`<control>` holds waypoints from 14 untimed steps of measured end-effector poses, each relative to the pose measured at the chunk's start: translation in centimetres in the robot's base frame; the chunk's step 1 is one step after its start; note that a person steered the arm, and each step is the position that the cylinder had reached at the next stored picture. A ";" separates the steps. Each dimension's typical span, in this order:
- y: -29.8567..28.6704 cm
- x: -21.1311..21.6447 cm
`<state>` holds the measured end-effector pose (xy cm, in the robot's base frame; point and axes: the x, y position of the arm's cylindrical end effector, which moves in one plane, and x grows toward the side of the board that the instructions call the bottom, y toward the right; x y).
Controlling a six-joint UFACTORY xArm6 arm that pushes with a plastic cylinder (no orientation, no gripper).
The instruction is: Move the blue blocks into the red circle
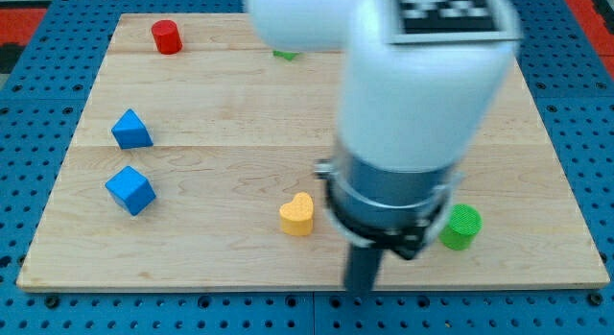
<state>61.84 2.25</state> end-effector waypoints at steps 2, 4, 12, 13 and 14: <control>-7.6 -0.4; -17.6 -2.6; -23.3 -24.3; -25.4 -23.9; -27.7 -23.9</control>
<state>37.93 -25.42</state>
